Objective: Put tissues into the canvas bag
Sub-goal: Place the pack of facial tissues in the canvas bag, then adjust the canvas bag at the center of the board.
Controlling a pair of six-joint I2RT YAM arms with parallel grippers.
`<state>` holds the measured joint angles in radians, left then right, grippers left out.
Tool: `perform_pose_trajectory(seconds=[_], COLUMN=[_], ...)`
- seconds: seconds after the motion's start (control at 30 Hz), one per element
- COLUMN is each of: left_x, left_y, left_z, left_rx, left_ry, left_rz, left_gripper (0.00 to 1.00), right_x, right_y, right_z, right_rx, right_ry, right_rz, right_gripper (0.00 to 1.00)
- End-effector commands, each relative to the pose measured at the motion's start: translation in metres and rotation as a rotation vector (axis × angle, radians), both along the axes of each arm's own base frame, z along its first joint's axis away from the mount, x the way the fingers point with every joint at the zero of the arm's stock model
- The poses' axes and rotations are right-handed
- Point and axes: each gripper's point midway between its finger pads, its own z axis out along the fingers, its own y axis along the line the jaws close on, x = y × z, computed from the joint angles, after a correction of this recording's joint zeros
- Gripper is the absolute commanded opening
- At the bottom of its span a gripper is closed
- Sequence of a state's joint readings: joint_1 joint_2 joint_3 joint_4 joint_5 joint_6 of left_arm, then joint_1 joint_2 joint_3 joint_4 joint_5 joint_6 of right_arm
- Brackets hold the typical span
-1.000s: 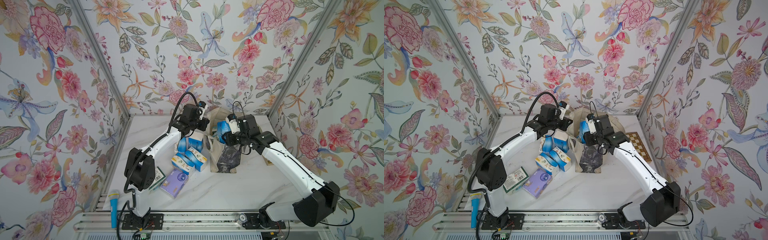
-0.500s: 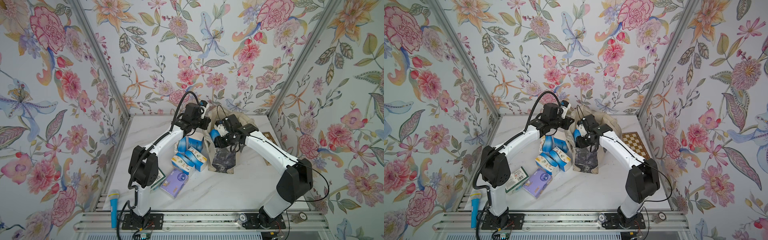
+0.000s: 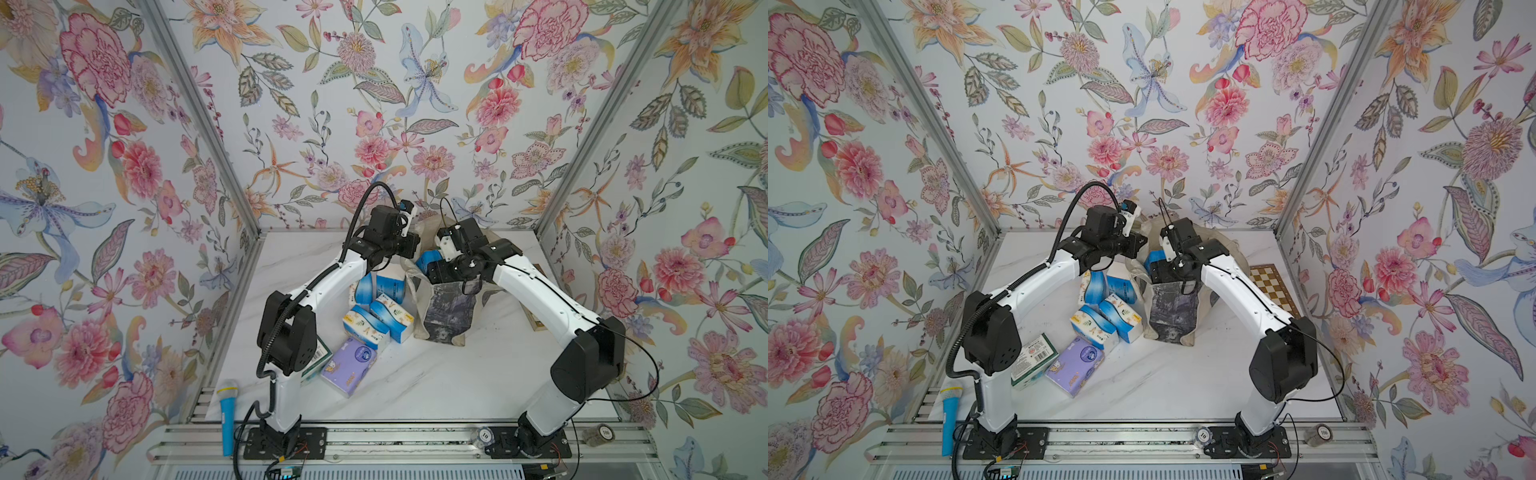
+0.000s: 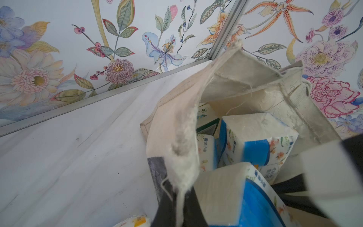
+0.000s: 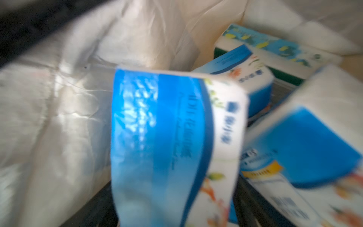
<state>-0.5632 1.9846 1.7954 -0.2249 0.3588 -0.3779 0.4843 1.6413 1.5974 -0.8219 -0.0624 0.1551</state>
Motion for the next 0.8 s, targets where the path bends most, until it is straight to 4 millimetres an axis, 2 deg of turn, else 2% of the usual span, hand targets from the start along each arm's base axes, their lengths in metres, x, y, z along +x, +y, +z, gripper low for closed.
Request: perform_pose_trajectory(seconds=[0.0,0.07,0.13,0.2,0.27,0.37,0.47,0.6,0.77], left_x=[0.008,0.008,0.009,0.009,0.009,0.009,0.009,0.011,0.012], left_y=[-0.003,-0.003,-0.002,-0.001,0.001,0.002,0.001,0.001,-0.001], left_z=[0.013,0.01,0.008,0.005,0.003,0.001,0.001,-0.002,-0.003], left_rx=[-0.008,-0.002,0.007,0.02,0.034,0.045,0.048,0.051,0.052], left_ry=[-0.048,-0.045,-0.044,-0.042,-0.042,-0.042,-0.041,-0.035,-0.031], left_rz=[0.007,0.011,0.014,0.015,0.018,0.018,0.017,0.017,0.014], left_gripper=[0.0,0.0,0.0,0.0,0.0,0.0,0.0,0.0,0.0], right_x=[-0.011,-0.016,-0.021,-0.025,-0.029,-0.04,-0.049,-0.049,-0.038], right_y=[-0.014,-0.026,-0.046,-0.081,-0.12,-0.175,-0.213,-0.227,-0.217], right_z=[0.048,0.066,0.079,0.085,0.082,0.066,0.046,0.026,0.013], right_rx=[0.088,0.124,0.141,0.123,0.085,0.043,0.044,0.14,0.351], right_ry=[-0.108,-0.15,-0.193,-0.239,-0.267,-0.26,-0.236,-0.198,-0.17], right_rz=[-0.018,-0.043,-0.098,-0.205,-0.329,-0.5,-0.617,-0.652,-0.617], right_gripper=[0.9,0.9,0.9,0.9,0.89,0.87,0.83,0.79,0.71])
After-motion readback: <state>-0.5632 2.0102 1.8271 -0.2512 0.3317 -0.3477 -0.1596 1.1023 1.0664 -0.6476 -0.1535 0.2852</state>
